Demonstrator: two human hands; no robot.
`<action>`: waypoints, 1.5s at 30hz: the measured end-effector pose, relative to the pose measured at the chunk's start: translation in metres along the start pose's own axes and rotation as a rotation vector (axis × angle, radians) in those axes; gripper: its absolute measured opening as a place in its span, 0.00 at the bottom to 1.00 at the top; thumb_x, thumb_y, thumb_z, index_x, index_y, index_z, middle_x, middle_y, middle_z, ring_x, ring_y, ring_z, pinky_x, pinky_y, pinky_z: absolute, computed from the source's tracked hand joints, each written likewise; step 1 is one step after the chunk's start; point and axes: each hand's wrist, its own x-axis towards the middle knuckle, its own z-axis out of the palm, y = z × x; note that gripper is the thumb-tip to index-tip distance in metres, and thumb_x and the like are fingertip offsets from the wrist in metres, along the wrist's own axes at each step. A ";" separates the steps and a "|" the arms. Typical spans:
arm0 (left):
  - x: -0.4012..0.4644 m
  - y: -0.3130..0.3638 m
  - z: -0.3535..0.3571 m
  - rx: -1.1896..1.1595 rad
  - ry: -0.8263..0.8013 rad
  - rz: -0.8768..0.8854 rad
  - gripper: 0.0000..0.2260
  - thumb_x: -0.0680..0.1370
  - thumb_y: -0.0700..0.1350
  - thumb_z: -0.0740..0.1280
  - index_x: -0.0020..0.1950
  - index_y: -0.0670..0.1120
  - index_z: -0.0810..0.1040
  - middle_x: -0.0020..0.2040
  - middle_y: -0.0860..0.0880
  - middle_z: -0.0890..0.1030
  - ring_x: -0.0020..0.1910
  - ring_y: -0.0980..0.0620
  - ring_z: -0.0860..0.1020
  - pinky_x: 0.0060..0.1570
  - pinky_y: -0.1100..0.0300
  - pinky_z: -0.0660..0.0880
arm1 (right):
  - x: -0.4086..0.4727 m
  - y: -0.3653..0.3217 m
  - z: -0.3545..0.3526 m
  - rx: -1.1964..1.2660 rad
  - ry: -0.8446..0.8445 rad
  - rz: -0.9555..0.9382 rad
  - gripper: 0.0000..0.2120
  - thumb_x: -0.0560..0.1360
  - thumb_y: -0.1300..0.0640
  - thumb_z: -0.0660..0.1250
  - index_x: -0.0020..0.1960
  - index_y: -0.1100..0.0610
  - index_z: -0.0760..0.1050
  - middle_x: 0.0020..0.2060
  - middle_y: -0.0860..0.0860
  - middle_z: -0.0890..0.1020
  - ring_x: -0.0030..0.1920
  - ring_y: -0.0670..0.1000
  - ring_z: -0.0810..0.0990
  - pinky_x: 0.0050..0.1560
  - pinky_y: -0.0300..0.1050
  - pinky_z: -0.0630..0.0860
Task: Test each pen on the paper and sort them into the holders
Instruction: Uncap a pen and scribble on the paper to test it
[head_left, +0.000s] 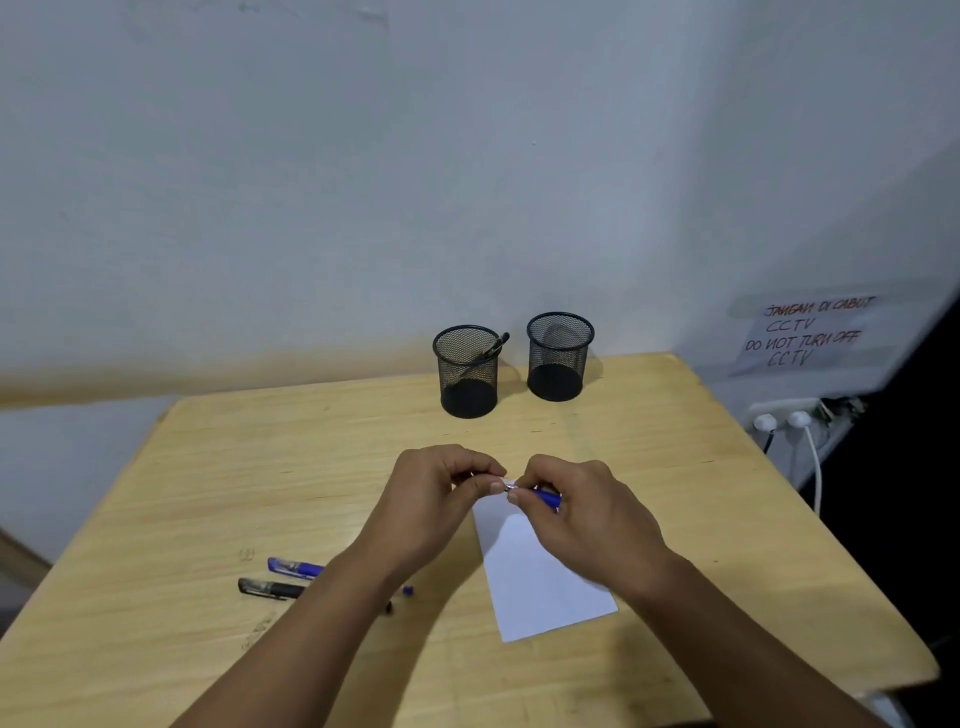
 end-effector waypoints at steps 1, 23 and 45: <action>0.000 -0.001 -0.001 0.008 0.017 -0.010 0.05 0.75 0.42 0.74 0.44 0.53 0.86 0.41 0.60 0.85 0.42 0.59 0.81 0.42 0.70 0.73 | -0.001 0.002 0.000 0.022 -0.009 0.025 0.08 0.77 0.42 0.64 0.46 0.45 0.75 0.33 0.46 0.79 0.30 0.48 0.75 0.29 0.43 0.68; -0.019 -0.048 -0.003 0.391 0.172 -0.104 0.12 0.75 0.46 0.69 0.59 0.51 0.80 0.56 0.58 0.76 0.57 0.56 0.72 0.55 0.61 0.71 | 0.003 0.022 0.019 0.891 0.095 0.485 0.09 0.80 0.58 0.65 0.55 0.49 0.82 0.41 0.53 0.88 0.40 0.52 0.88 0.34 0.44 0.82; -0.039 -0.045 0.028 0.673 -0.104 0.063 0.32 0.75 0.66 0.56 0.73 0.49 0.69 0.73 0.55 0.68 0.71 0.55 0.62 0.69 0.60 0.62 | 0.038 0.024 0.056 0.594 0.216 0.309 0.08 0.74 0.62 0.73 0.45 0.49 0.79 0.40 0.46 0.84 0.42 0.43 0.83 0.42 0.29 0.77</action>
